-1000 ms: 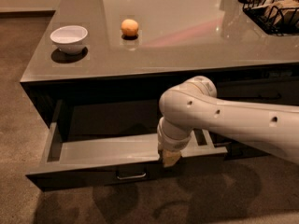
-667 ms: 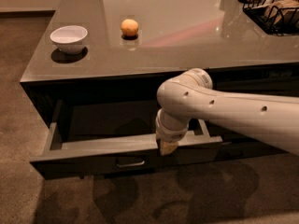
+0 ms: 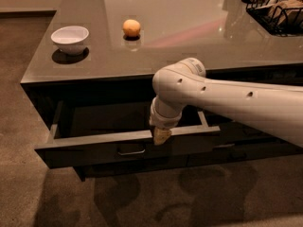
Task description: Close top drawer
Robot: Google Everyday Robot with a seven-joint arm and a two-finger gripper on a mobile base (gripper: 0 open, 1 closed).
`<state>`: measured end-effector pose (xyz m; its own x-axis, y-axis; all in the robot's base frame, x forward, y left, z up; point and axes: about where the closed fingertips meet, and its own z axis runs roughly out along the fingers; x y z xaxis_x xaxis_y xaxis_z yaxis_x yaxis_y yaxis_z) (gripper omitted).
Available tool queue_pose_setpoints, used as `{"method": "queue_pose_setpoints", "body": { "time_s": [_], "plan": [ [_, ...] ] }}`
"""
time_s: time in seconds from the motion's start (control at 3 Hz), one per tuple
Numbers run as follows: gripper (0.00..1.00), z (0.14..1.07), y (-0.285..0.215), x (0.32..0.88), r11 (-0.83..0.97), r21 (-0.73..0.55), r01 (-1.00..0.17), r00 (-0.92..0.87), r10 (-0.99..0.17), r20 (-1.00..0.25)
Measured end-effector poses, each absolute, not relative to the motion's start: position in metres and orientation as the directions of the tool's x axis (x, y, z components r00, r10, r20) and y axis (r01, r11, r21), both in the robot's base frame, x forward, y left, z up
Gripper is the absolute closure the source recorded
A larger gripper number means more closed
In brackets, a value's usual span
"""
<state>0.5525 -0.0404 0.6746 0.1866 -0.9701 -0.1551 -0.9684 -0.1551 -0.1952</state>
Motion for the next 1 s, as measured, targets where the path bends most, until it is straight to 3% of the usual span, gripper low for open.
{"method": "queue_pose_setpoints", "body": {
  "time_s": [0.33,0.67,1.0],
  "plan": [
    [0.01,0.694,-0.041,0.557,-0.148,-0.225,-0.963,0.193,-0.963,-0.190],
    [0.03,0.722,-0.056,0.535,-0.151,-0.248,-0.957,0.216,-0.940,-0.265],
    [0.16,0.716,-0.076,0.502,-0.145,-0.223,-0.964,0.207,-0.937,-0.282]
  ]
}}
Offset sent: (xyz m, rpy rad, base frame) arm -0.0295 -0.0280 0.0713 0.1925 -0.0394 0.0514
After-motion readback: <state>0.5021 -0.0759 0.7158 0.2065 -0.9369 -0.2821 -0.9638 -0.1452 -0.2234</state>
